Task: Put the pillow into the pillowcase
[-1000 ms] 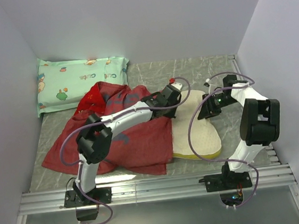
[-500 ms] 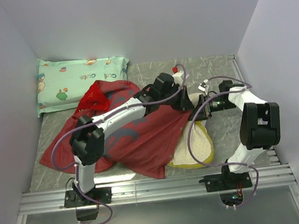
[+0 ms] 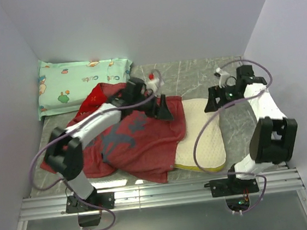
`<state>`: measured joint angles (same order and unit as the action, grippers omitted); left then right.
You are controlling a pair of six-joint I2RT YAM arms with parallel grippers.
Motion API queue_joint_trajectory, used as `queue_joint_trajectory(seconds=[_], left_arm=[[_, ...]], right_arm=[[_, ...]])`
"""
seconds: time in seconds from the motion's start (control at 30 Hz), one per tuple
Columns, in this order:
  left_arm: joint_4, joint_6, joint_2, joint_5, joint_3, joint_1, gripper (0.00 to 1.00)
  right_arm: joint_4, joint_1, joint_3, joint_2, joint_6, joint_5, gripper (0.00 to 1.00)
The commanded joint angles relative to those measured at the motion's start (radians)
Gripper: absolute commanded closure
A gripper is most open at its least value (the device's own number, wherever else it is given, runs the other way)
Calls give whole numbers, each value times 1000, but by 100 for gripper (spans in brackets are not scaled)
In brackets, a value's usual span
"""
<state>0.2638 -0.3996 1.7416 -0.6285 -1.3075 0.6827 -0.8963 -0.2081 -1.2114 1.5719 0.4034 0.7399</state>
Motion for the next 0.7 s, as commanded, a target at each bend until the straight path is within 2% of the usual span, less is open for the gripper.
queue_joint_trajectory(seconds=[0.0, 0.03, 0.1, 0.13, 0.17, 0.2, 0.23, 0.3, 0.33, 0.37, 0.47, 0.53, 0.67], left_arm=[[-23, 48, -198, -192, -101, -67, 30], [0, 32, -217, -201, -113, -122, 29], [12, -22, -263, -218, -124, -191, 29], [17, -27, -281, -215, -121, -227, 29], [40, -18, -319, -206, -112, -300, 28], [52, -9, -336, -188, -105, -336, 28], [90, 4, -358, -182, -101, -413, 26], [121, 19, -375, -186, -90, -495, 26], [132, 19, -381, -194, -81, -576, 25], [147, 24, -395, -195, -66, -612, 25], [160, 41, -431, -214, -20, -739, 25], [186, 62, -454, -229, -1, -793, 25], [245, 140, -494, -224, 51, -819, 25]], right_arm=[[101, 165, -39, -180, 35, -196, 10], [168, 287, -24, -253, 31, -245, 9], [242, 439, 22, -318, 32, -367, 6], [258, 581, 33, -340, 28, -397, 5], [264, 648, 36, -360, 25, -442, 5], [260, 709, 32, -360, 18, -460, 3], [257, 836, 14, -336, 5, -479, 2], [250, 942, -3, -297, -38, -517, 1], [257, 988, -2, -259, -50, -536, 1], [269, 1080, 6, -242, -72, -551, 1], [321, 1221, 36, -179, -103, -609, 0], [323, 1265, 50, -118, -124, -626, 0], [359, 1365, 114, -75, -159, -636, 0]])
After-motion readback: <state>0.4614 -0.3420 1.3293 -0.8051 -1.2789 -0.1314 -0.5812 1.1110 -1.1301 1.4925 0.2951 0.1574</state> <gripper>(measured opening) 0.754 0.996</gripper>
